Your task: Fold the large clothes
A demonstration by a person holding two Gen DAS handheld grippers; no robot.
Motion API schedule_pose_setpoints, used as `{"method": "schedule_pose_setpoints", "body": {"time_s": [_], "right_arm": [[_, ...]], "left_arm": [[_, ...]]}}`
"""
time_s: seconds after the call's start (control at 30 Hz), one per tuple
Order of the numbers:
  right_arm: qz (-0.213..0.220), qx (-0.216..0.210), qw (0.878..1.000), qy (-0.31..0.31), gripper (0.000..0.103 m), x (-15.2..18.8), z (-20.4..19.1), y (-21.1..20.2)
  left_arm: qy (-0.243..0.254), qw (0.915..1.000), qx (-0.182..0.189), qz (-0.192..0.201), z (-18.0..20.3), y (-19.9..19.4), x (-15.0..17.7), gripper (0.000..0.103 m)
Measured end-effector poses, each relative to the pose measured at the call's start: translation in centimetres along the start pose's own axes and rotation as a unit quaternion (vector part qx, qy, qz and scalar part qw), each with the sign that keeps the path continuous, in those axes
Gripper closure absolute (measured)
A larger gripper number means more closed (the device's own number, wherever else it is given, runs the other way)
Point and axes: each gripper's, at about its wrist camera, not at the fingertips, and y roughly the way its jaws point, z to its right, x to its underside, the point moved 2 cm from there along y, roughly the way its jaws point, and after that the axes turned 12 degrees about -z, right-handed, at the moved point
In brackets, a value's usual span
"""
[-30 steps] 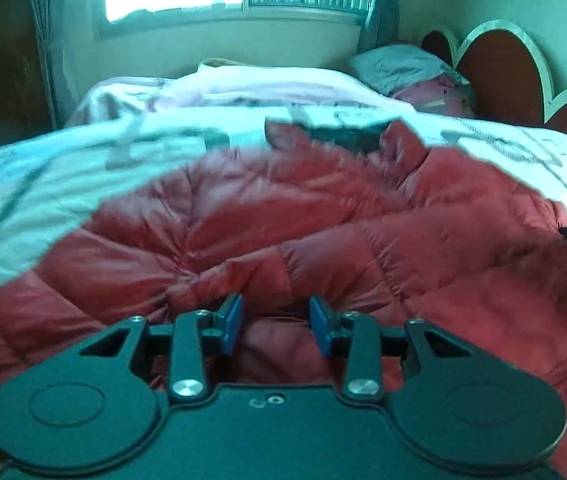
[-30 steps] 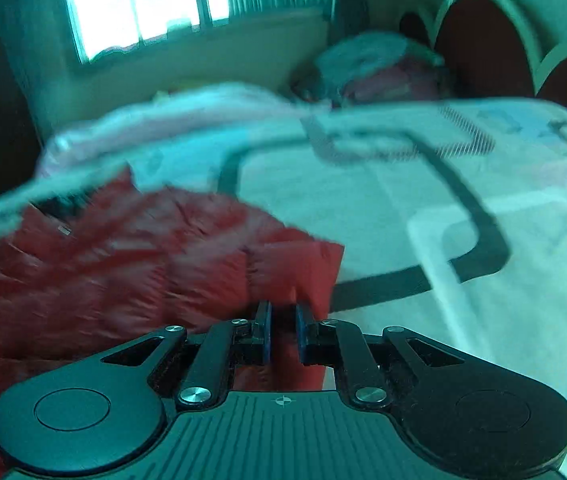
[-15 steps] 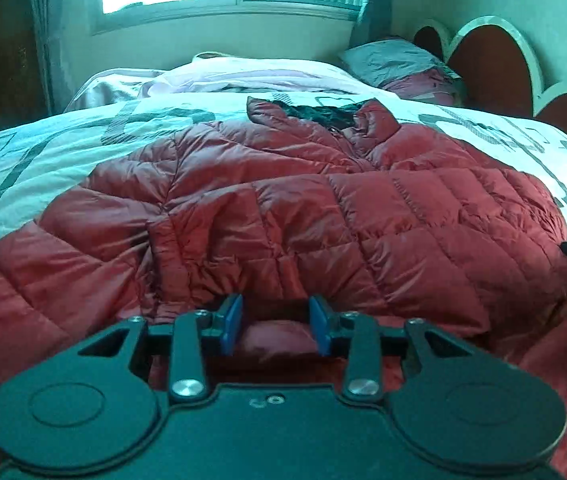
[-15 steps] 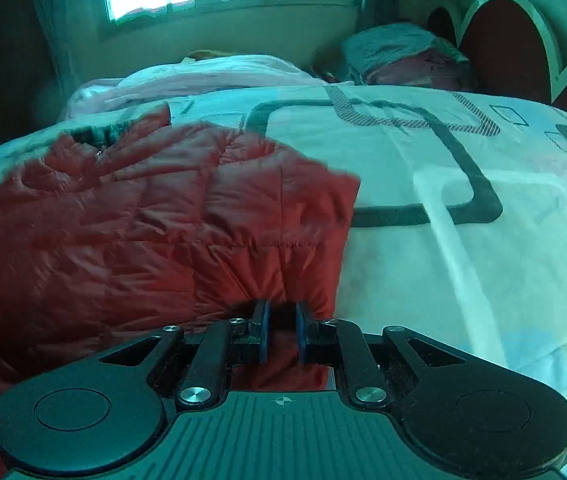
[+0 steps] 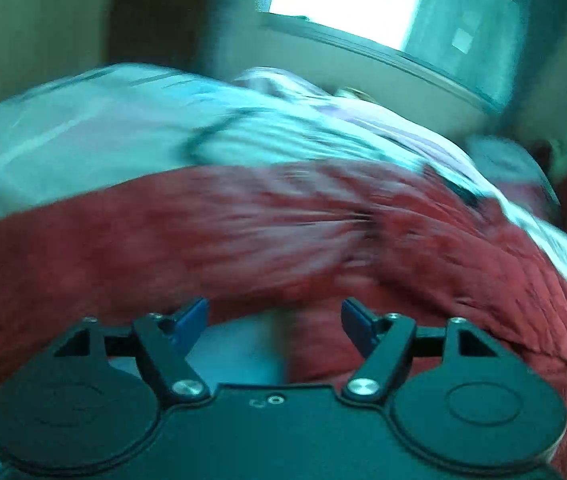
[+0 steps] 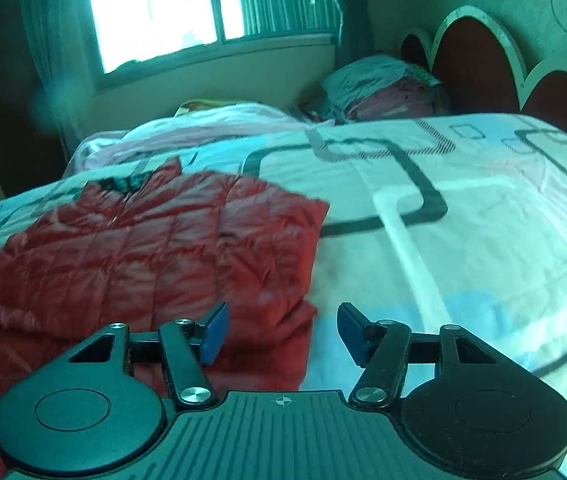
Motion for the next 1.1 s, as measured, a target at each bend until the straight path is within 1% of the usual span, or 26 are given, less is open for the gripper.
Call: {"method": "schedule_pose_setpoints", "body": {"time_s": [0.1, 0.17, 0.2, 0.27, 0.3, 0.37, 0.4, 0.47, 0.6, 0.63, 0.67, 0.7, 0.73, 0.77, 0.9, 1.0, 1.1], "right_arm": [[-0.015, -0.009, 1.0, -0.006, 0.043, 0.5, -0.8, 0.7], [-0.02, -0.016, 1.0, -0.011, 0.043, 0.5, -1.6, 1.2], [-0.022, -0.019, 0.999, -0.014, 0.043, 0.4, -2.1, 1.3], [-0.022, -0.025, 0.999, -0.021, 0.043, 0.3, -2.9, 1.6], [-0.022, -0.029, 0.999, -0.025, 0.043, 0.2, -3.3, 1.7], [-0.023, -0.036, 0.999, -0.031, 0.043, 0.0, -4.0, 1.8], [-0.022, -0.038, 0.998, -0.035, 0.043, -0.2, -4.3, 1.8], [-0.018, -0.04, 0.998, -0.043, 0.043, -0.4, -4.9, 1.7], [-0.012, -0.036, 0.998, -0.042, 0.043, -1.1, -5.3, 1.8], [-0.011, -0.034, 0.999, -0.041, 0.043, -1.3, -5.3, 1.8], [-0.011, -0.034, 0.999, -0.037, 0.043, -1.4, -5.2, 1.9], [-0.012, -0.034, 0.999, -0.031, 0.043, -1.6, -5.0, 1.9], [-0.012, -0.034, 0.999, -0.026, 0.043, -1.8, -4.8, 2.0], [-0.01, -0.033, 0.999, -0.021, 0.043, -1.9, -4.7, 2.0], [-0.003, -0.028, 1.0, -0.009, 0.043, -2.7, -4.2, 2.0], [0.0, -0.024, 1.0, 0.003, 0.043, -3.1, -3.8, 2.1], [0.004, -0.02, 1.0, 0.013, 0.043, -3.4, -3.4, 2.2]], "left_arm": [[-0.044, 0.9984, -0.035, 0.008, -4.1, -2.4, 1.9, 0.032], [-0.077, 0.9957, -0.051, 0.011, -6.6, -4.1, 3.4, 0.032], [-0.099, 0.9935, -0.053, 0.014, -7.8, -4.8, 4.1, 0.032], [-0.156, 0.9861, -0.054, 0.018, -10.5, -5.9, 5.3, 0.032], [-0.188, 0.9806, -0.051, 0.024, -11.9, -6.4, 5.9, 0.034], [-0.235, 0.9704, -0.035, 0.043, -13.9, -7.1, 6.5, 0.037], [-0.258, 0.964, -0.029, 0.055, -14.8, -7.3, 6.6, 0.041], [-0.292, 0.9535, -0.018, 0.071, -16.3, -7.3, 6.3, 0.042], [-0.367, 0.9243, 0.001, 0.106, -19.0, -6.6, 5.0, 0.042], [-0.379, 0.9187, 0.003, 0.112, -19.6, -6.5, 4.6, 0.043], [-0.386, 0.915, 0.005, 0.118, -20.0, -6.4, 4.3, 0.044], [-0.386, 0.9143, 0.005, 0.122, -20.2, -6.3, 3.8, 0.057], [-0.377, 0.9176, 0.004, 0.125, -20.3, -6.0, 2.8, 0.093], [-0.365, 0.9225, 0.007, 0.125, -20.2, -5.7, 1.9, 0.096], [-0.308, 0.9386, 0.003, 0.155, -17.8, -6.4, -0.7, 0.096], [-0.254, 0.9526, 0.023, 0.166, -14.1, -6.2, -3.3, 0.096], [-0.179, 0.9703, 0.051, 0.155, -8.8, -5.0, -5.9, 0.096]]}}
